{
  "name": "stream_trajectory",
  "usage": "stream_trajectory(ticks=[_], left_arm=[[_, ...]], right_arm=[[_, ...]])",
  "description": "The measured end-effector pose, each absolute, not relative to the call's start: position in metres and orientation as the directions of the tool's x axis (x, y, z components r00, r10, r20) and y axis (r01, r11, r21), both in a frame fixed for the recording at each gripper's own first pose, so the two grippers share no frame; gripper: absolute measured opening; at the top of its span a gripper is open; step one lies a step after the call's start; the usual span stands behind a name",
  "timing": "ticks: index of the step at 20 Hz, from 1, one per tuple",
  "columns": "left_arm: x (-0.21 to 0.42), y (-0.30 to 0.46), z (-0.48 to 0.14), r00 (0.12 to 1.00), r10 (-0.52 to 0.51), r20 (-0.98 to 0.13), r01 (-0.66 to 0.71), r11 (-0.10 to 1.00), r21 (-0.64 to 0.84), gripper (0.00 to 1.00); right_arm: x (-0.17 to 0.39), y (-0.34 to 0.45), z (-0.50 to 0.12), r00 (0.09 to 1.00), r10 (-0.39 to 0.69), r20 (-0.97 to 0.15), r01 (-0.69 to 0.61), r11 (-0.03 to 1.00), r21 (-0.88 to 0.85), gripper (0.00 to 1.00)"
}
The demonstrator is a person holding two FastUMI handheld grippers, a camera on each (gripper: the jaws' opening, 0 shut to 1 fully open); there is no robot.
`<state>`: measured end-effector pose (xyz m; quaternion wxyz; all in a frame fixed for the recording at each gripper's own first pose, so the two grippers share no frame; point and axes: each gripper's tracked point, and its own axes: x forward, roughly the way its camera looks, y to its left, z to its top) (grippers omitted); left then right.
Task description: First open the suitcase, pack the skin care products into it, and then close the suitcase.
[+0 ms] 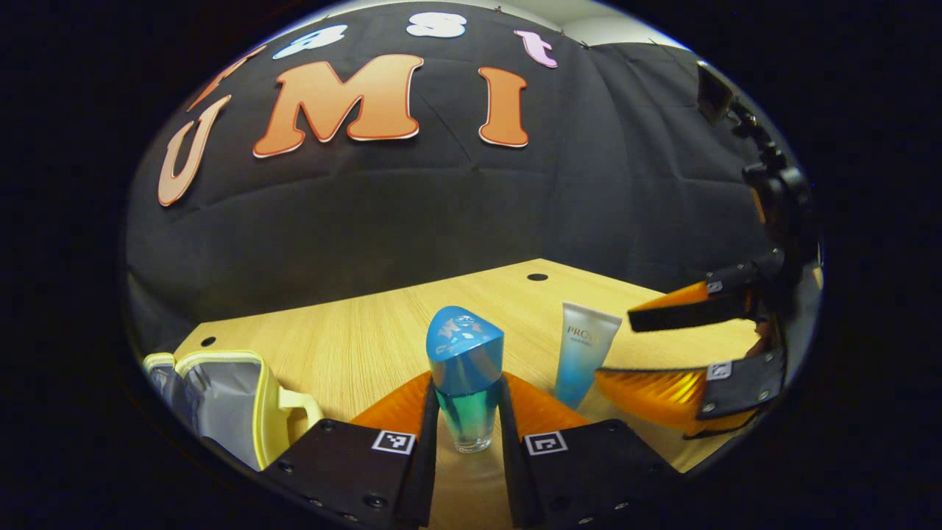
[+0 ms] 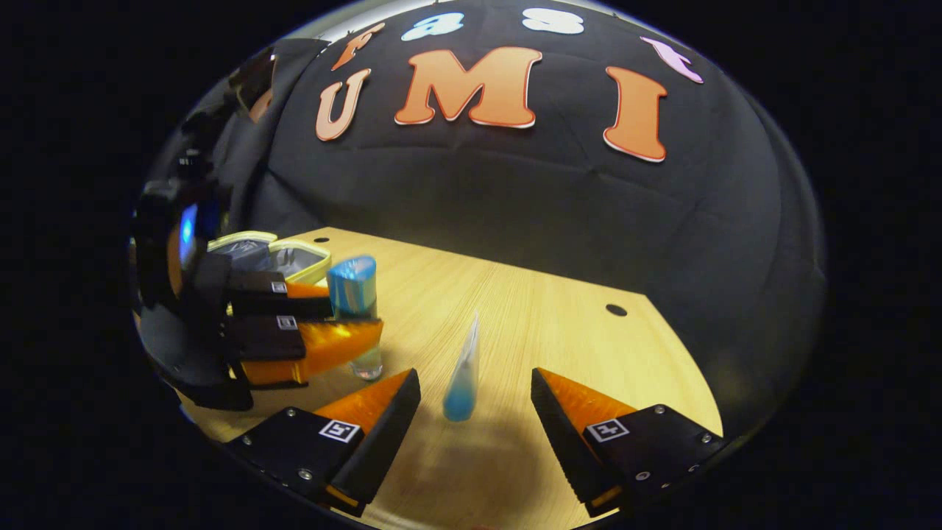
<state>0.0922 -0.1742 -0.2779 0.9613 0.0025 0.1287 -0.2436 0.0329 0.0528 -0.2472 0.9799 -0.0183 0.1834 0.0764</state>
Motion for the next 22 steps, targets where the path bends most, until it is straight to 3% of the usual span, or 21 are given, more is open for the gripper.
stream_trajectory(ticks=[4,8,12,14,15,22], left_arm=[[0.089,-0.160,-0.237,0.869,-0.440,-0.227,0.446,0.895,-0.030,0.39],[0.091,-0.138,-0.199,0.893,-0.398,-0.209,0.404,0.915,-0.014,0.39],[0.090,-0.117,-0.184,0.907,-0.365,-0.211,0.374,0.927,0.005,0.41],[0.089,-0.103,-0.179,0.915,-0.346,-0.206,0.357,0.934,0.016,0.39],[0.088,-0.096,-0.177,0.920,-0.335,-0.203,0.346,0.938,0.023,0.39],[0.085,-0.039,-0.145,0.941,-0.281,-0.187,0.286,0.958,0.001,0.39]], right_arm=[[0.049,0.062,-0.258,0.909,0.173,-0.381,-0.176,0.984,0.027,0.95],[0.065,0.065,-0.273,0.889,0.177,-0.422,-0.173,0.984,0.049,0.73],[0.074,0.073,-0.274,0.877,0.188,-0.441,-0.168,0.982,0.084,0.40],[0.076,0.075,-0.274,0.870,0.198,-0.451,-0.173,0.980,0.097,0.31],[0.078,0.078,-0.269,0.869,0.208,-0.449,-0.177,0.978,0.109,0.35],[0.070,0.107,-0.180,0.893,0.244,-0.378,-0.226,0.970,0.094,0.35]])
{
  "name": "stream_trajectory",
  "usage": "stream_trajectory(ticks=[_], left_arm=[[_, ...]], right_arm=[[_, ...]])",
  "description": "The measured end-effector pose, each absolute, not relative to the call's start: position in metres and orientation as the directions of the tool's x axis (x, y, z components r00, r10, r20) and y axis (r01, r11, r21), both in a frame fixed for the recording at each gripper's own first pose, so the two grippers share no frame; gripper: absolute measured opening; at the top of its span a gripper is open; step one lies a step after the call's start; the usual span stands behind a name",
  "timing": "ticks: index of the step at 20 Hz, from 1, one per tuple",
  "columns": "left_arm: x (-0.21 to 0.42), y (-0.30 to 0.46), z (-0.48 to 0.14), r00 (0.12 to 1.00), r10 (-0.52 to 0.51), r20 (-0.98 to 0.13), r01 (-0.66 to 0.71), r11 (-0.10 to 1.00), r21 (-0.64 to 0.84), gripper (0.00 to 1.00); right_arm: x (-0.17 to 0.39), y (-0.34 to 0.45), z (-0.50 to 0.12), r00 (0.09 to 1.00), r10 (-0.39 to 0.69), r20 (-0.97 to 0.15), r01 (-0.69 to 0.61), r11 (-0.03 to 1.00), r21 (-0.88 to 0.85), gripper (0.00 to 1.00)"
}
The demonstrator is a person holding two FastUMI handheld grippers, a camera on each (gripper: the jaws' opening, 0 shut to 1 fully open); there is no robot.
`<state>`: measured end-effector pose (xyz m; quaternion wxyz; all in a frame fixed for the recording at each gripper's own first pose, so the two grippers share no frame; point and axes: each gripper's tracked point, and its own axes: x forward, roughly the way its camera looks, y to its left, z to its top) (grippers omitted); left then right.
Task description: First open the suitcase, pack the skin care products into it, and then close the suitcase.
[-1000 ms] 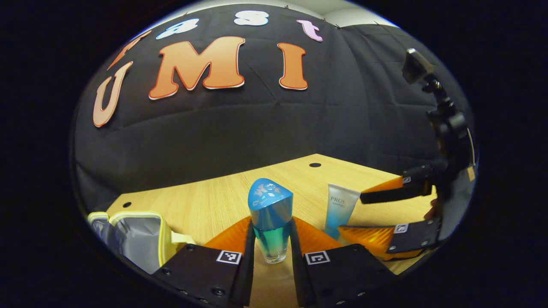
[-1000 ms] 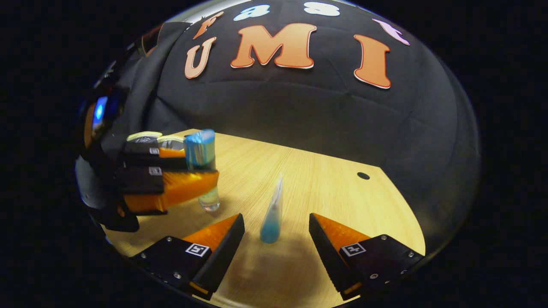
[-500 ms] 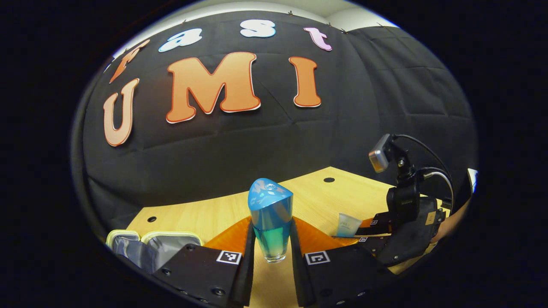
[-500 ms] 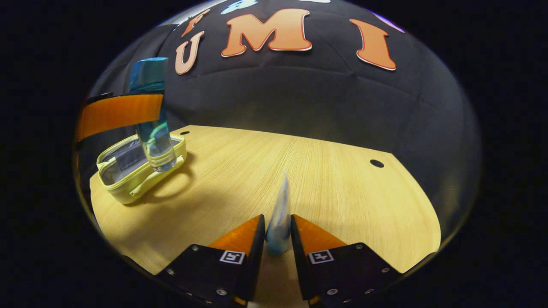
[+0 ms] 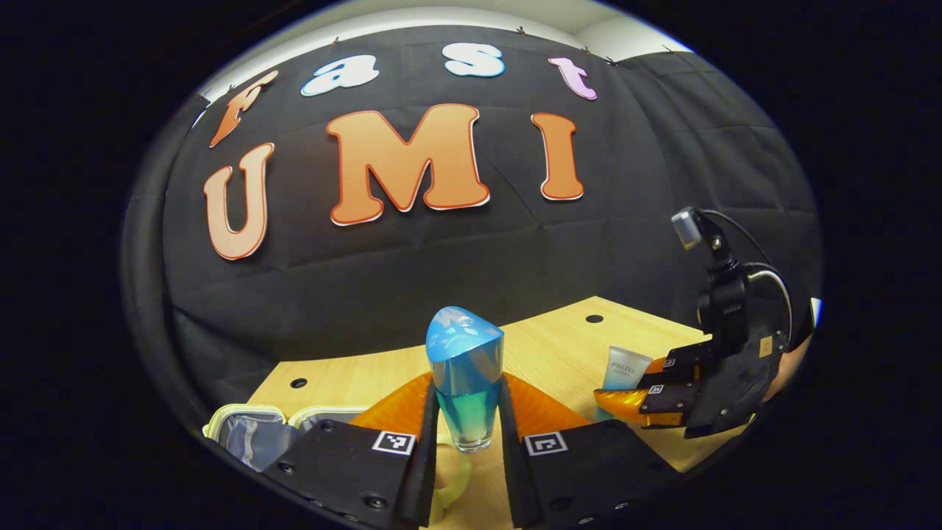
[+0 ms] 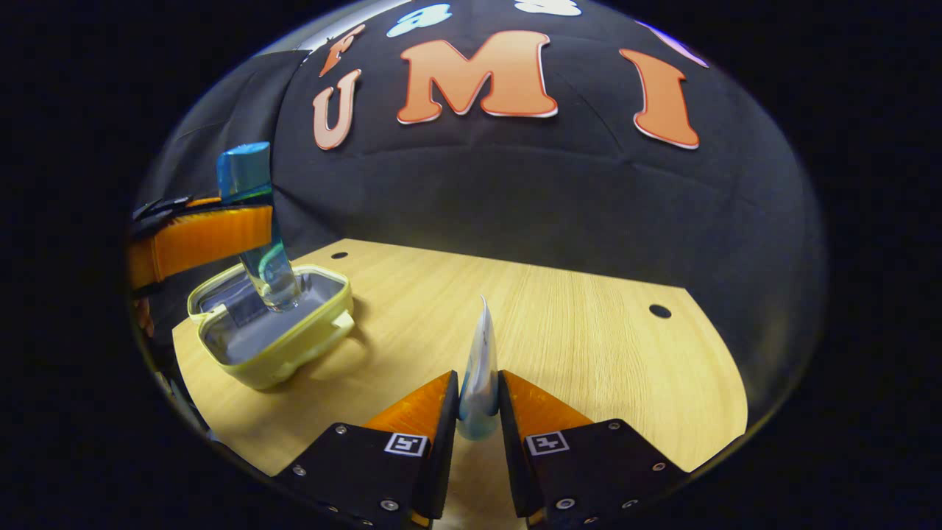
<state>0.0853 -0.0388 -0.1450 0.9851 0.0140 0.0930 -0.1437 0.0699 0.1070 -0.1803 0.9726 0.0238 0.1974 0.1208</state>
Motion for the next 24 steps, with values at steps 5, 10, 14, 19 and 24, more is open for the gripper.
stream_trajectory(ticks=[5,10,14,19,24], left_arm=[[0.083,0.030,-0.126,0.953,-0.229,-0.198,0.227,0.973,-0.030,0.39],[0.081,0.099,-0.137,0.953,-0.184,-0.241,0.182,0.983,-0.032,0.41],[0.081,0.138,-0.164,0.932,-0.173,-0.319,0.165,0.985,-0.051,0.39],[0.084,0.161,-0.224,0.870,-0.196,-0.452,0.162,0.980,-0.112,0.39],[0.075,0.156,-0.284,0.752,-0.309,-0.583,0.223,0.951,-0.217,0.40]], right_arm=[[0.067,0.153,-0.124,0.890,0.290,-0.353,-0.279,0.957,0.083,0.35],[0.069,0.206,-0.099,0.880,0.332,-0.339,-0.323,0.943,0.085,0.35],[0.070,0.246,-0.079,0.866,0.379,-0.326,-0.380,0.923,0.064,0.35],[0.070,0.284,-0.075,0.853,0.406,-0.327,-0.403,0.912,0.081,0.35],[0.063,0.314,-0.088,0.838,0.412,-0.357,-0.405,0.909,0.098,0.35]])
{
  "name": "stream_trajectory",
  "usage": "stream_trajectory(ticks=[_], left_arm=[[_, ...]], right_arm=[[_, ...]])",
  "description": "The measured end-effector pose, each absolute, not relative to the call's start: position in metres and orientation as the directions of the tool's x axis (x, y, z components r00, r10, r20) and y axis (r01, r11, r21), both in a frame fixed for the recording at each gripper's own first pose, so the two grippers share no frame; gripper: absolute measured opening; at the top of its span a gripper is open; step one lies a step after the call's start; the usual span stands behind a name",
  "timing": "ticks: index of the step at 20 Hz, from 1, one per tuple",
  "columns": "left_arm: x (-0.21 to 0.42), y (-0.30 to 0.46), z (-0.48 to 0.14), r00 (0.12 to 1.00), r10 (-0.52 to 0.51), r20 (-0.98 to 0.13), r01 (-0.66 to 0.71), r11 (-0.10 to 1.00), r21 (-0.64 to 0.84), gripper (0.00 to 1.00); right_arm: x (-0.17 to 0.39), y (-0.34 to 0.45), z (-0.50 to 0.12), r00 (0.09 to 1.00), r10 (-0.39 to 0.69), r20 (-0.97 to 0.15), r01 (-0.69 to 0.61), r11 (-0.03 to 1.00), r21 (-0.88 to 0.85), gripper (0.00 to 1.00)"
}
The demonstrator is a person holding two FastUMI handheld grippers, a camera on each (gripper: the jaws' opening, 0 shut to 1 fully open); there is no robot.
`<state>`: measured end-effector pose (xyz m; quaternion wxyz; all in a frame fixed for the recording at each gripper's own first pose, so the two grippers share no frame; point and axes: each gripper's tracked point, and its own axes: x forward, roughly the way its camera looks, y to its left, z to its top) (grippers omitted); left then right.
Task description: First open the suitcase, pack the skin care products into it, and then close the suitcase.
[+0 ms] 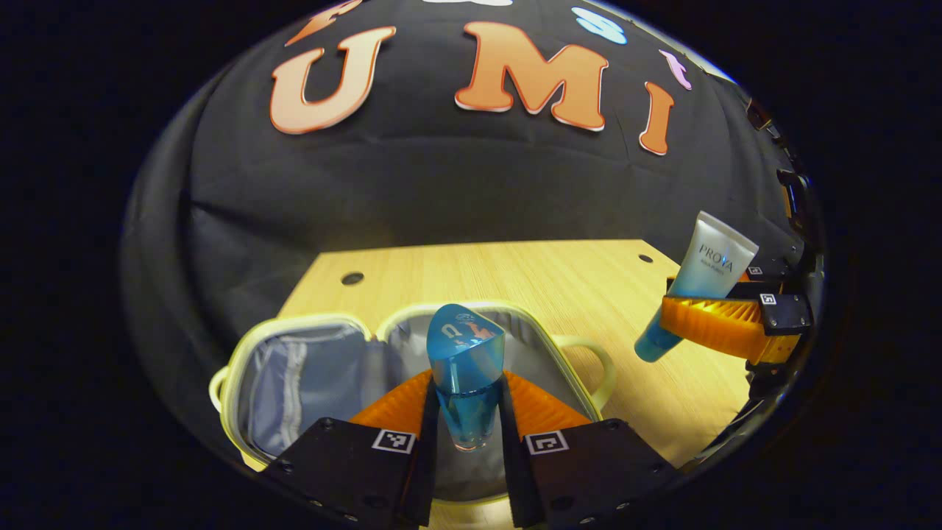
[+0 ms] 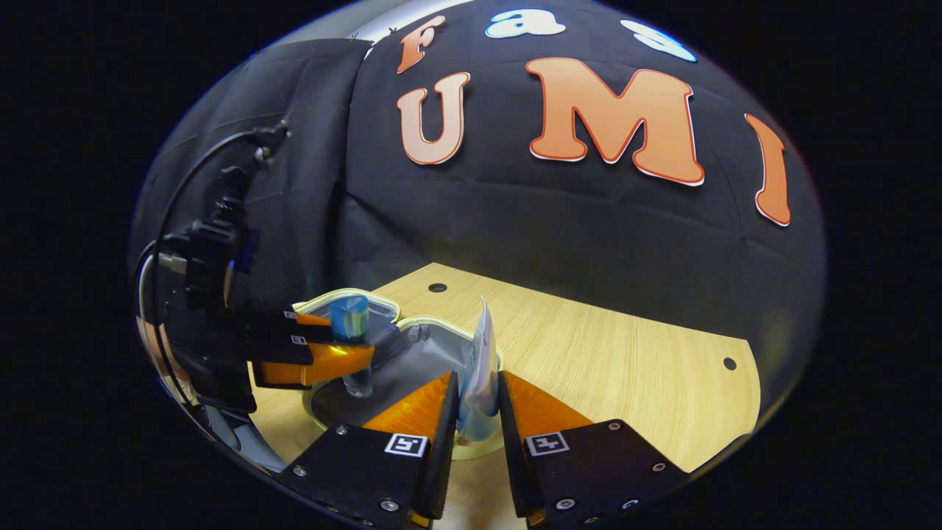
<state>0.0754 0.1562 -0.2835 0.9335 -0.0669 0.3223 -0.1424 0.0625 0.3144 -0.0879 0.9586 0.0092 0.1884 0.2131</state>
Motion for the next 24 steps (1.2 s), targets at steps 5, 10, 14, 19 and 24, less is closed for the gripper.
stream_trajectory(ticks=[5,10,14,19,24], left_arm=[[0.069,0.158,-0.346,0.615,-0.354,-0.705,0.243,0.935,-0.258,0.40],[0.078,0.152,-0.360,0.531,-0.378,-0.759,0.305,0.920,-0.245,0.40],[0.091,0.148,-0.364,0.506,-0.347,-0.790,0.316,0.926,-0.205,0.40],[0.095,0.146,-0.393,0.419,-0.297,-0.858,0.270,0.943,-0.194,0.41],[0.097,0.150,-0.405,0.396,-0.326,-0.858,0.205,0.943,-0.263,0.47]], right_arm=[[0.056,0.333,-0.109,0.832,0.388,-0.396,-0.372,0.920,0.120,0.35],[0.057,0.338,-0.122,0.833,0.360,-0.420,-0.330,0.933,0.146,0.35],[0.060,0.339,-0.129,0.830,0.348,-0.435,-0.306,0.938,0.165,0.35],[0.067,0.343,-0.135,0.817,0.349,-0.459,-0.294,0.937,0.189,0.35],[0.065,0.347,-0.143,0.793,0.364,-0.489,-0.306,0.931,0.197,0.35]])
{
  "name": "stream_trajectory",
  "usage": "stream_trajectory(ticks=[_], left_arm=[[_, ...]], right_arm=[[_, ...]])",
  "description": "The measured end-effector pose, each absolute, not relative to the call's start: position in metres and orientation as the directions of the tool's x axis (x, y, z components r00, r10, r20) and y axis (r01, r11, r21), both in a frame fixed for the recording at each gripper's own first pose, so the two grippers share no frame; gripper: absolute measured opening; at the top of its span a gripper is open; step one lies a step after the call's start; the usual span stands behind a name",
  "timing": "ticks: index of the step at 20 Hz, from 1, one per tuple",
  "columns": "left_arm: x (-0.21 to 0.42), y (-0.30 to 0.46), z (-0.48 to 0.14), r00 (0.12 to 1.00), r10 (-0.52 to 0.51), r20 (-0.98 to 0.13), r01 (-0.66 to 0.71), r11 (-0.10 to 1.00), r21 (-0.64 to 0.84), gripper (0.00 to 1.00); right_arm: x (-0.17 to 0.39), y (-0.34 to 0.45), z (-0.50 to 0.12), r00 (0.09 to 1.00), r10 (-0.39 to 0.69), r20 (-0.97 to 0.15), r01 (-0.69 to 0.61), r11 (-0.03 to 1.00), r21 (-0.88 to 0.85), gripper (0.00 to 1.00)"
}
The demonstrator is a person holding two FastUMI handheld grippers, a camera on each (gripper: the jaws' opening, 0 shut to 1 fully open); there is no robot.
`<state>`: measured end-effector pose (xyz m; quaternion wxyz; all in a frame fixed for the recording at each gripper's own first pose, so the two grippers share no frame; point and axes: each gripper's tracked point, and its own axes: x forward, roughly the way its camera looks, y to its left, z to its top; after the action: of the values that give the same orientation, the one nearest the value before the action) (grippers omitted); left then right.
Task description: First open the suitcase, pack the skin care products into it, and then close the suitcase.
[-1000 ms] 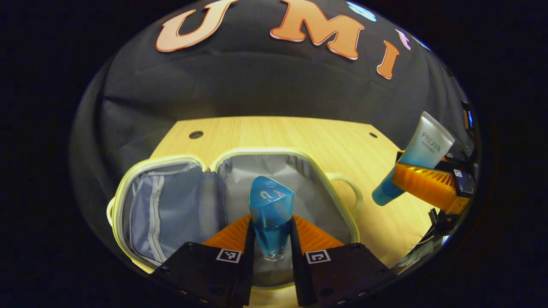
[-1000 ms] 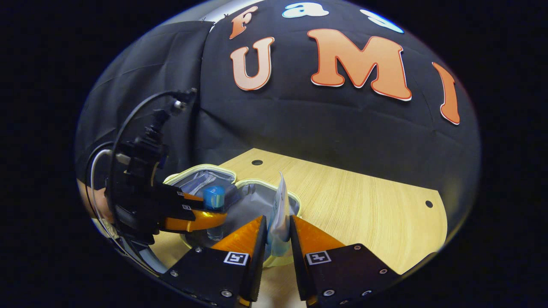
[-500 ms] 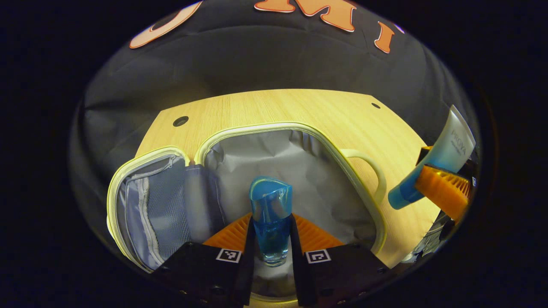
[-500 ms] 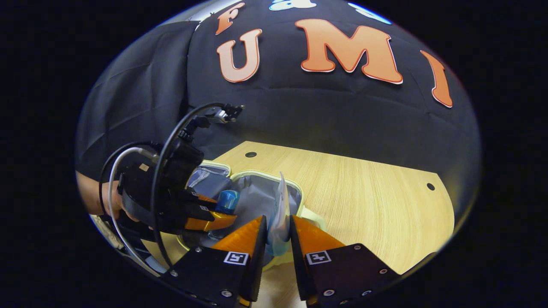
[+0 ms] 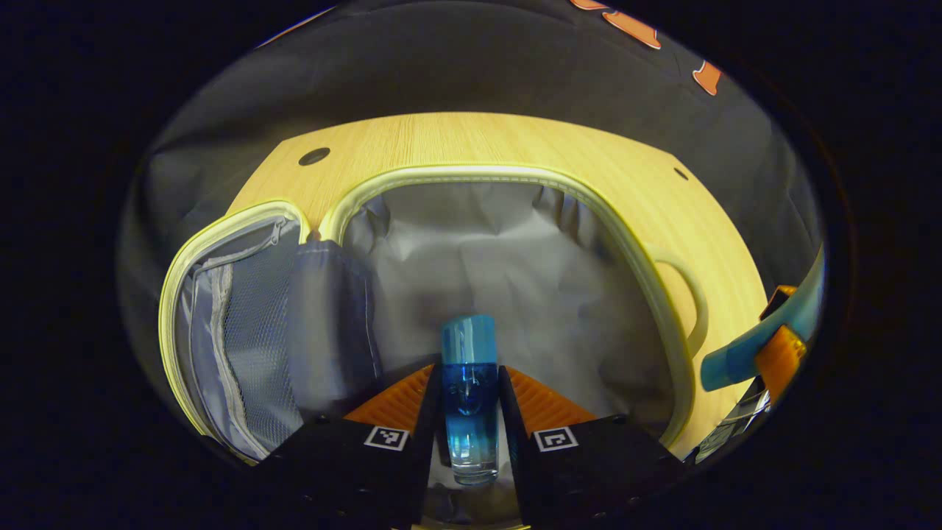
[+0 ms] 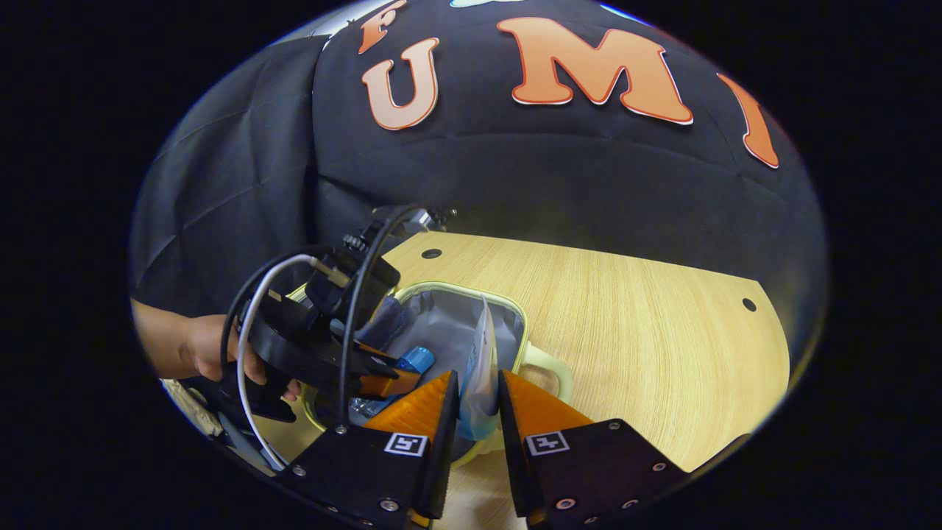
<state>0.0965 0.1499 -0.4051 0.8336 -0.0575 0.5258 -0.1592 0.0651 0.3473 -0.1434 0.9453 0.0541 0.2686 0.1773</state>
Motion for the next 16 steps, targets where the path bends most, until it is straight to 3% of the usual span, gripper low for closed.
stream_trajectory(ticks=[4,8,11,16], left_arm=[[0.096,0.153,-0.385,0.444,-0.354,-0.823,0.195,0.935,-0.297,0.55],[0.093,0.169,-0.358,0.523,-0.343,-0.780,0.205,0.939,-0.276,0.81],[0.098,0.200,-0.328,0.614,-0.278,-0.739,0.173,0.961,-0.218,0.83],[0.090,0.266,-0.305,0.685,-0.172,-0.708,0.081,0.984,-0.161,0.83]], right_arm=[[0.066,0.352,-0.148,0.776,0.378,-0.505,-0.310,0.926,0.216,0.35],[0.066,0.370,-0.156,0.737,0.417,-0.532,-0.329,0.909,0.256,0.35],[0.069,0.383,-0.169,0.697,0.436,-0.569,-0.340,0.900,0.273,0.35],[0.067,0.400,-0.199,0.614,0.448,-0.649,-0.331,0.893,0.304,0.35]])
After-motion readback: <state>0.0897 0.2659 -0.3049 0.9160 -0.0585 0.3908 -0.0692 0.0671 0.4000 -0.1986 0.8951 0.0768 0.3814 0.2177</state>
